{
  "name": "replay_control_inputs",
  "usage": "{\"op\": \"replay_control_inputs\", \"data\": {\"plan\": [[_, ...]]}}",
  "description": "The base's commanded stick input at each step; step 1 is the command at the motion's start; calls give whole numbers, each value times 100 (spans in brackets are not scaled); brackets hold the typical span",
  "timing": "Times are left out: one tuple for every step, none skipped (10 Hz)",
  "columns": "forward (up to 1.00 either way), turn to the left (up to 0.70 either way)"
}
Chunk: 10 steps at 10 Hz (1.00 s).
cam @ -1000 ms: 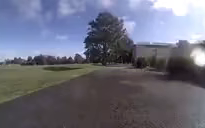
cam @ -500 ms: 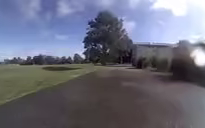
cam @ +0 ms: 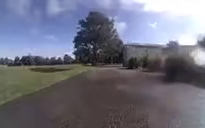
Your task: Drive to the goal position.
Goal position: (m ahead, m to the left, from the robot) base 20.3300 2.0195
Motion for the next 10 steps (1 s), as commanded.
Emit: {"op": "replay_control_inputs", "data": {"plan": [[100, -40], [100, -40], [100, -40], [100, -25], [100, 0], [100, 0], [100, 0], [100, 0], [100, 0], [100, 0]]}}
